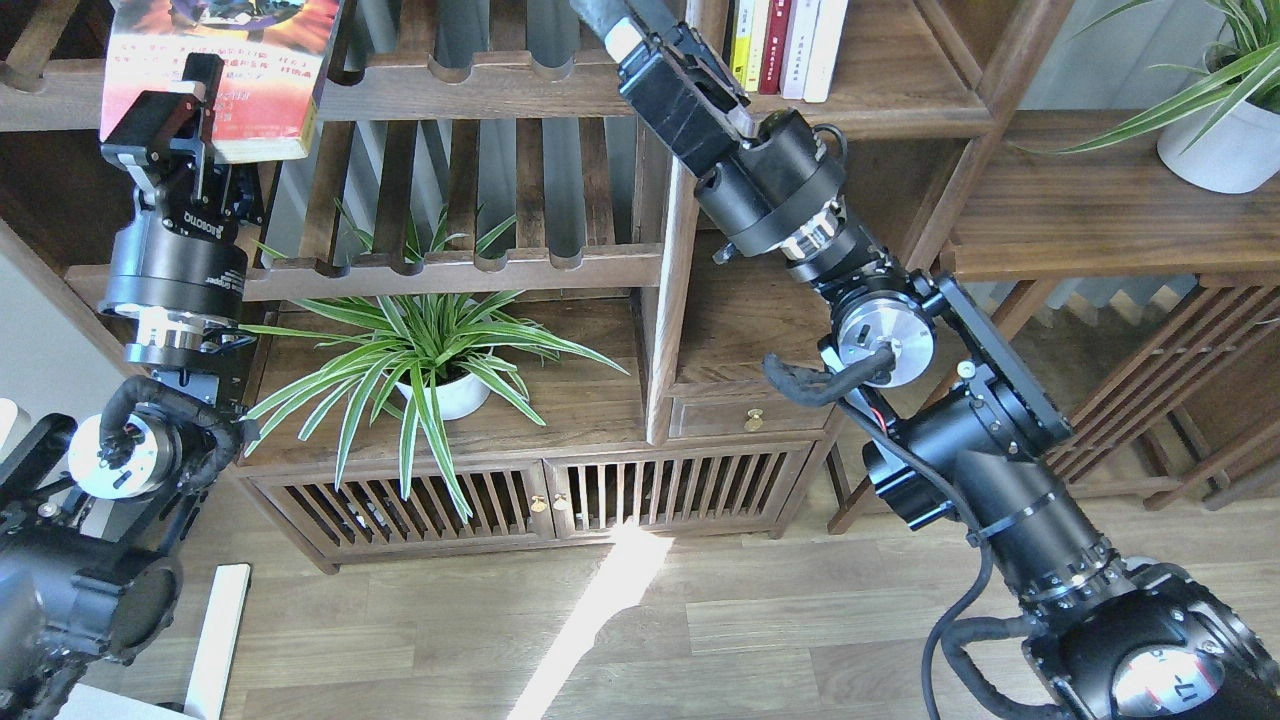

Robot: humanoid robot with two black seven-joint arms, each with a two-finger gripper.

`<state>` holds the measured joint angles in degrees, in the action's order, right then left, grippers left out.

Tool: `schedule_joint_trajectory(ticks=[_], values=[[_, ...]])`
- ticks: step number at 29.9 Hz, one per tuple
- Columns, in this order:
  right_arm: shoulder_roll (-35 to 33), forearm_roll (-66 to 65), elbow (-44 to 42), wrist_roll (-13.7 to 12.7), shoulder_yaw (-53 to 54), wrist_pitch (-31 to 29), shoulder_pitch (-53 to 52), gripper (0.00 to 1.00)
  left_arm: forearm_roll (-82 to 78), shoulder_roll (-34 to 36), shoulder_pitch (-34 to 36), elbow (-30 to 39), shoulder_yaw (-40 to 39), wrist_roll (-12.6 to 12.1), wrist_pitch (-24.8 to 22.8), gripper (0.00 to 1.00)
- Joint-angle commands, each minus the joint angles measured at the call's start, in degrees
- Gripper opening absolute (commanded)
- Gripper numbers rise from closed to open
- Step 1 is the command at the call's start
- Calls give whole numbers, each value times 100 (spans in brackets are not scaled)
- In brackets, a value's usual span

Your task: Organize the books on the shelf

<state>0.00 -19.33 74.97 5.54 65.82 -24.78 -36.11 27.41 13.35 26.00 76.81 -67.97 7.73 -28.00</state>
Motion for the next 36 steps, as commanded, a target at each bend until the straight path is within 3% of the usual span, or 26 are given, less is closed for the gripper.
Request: schedule_joint_trajectory(ticks=[1, 36], values=[[0, -1, 0, 0, -43, 0, 7, 100, 1, -25, 11, 0, 90, 0, 0, 1], [0, -1, -158, 0, -412, -70, 227, 100, -1009, -342, 230, 387, 530, -9, 0, 2]])
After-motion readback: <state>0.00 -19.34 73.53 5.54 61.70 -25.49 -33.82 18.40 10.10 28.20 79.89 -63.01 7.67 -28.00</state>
